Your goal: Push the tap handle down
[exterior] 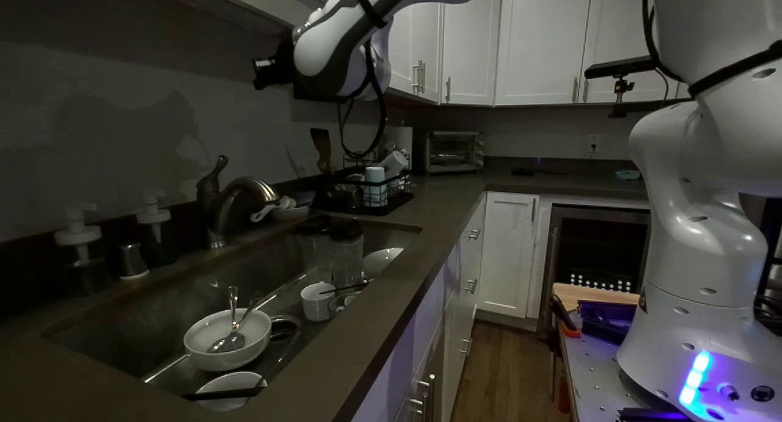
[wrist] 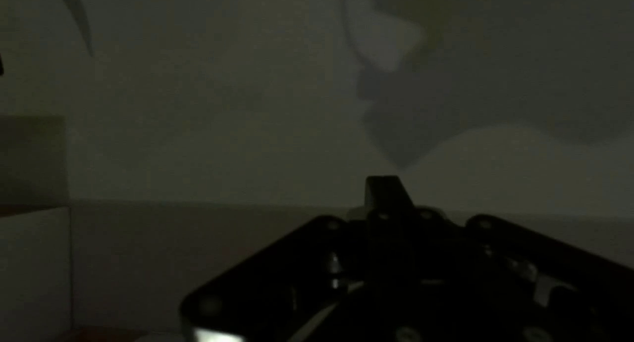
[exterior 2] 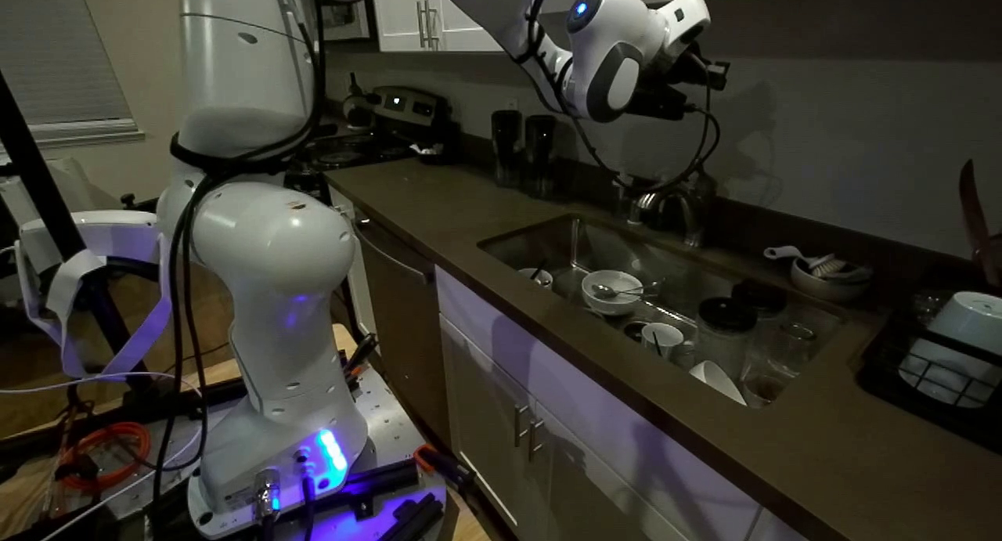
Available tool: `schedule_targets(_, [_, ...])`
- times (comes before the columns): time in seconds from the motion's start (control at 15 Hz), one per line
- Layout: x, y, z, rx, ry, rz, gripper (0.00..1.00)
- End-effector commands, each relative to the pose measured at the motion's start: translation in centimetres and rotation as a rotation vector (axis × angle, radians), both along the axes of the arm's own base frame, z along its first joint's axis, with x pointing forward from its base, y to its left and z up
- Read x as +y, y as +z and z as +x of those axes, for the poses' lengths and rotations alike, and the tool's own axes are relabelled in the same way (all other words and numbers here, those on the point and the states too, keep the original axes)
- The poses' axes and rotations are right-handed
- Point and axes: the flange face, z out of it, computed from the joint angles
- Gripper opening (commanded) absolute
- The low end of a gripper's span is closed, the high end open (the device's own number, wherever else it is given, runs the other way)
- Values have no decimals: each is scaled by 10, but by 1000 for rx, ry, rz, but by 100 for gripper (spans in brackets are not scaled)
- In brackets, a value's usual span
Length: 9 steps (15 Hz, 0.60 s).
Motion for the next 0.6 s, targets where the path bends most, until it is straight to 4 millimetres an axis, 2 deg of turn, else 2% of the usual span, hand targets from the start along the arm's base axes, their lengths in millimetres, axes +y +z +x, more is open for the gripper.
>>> schedule_targets(0.0, [-8, -13, -52, 70, 3, 12, 0])
schedule_targets(0.27, [-17, -56, -108, 194, 30, 21, 0])
schedule_targets(0.4, [-23, -76, -127, 285, 48, 39, 0])
schedule_targets(0.53, [-32, -98, -138, 362, 45, 39, 0])
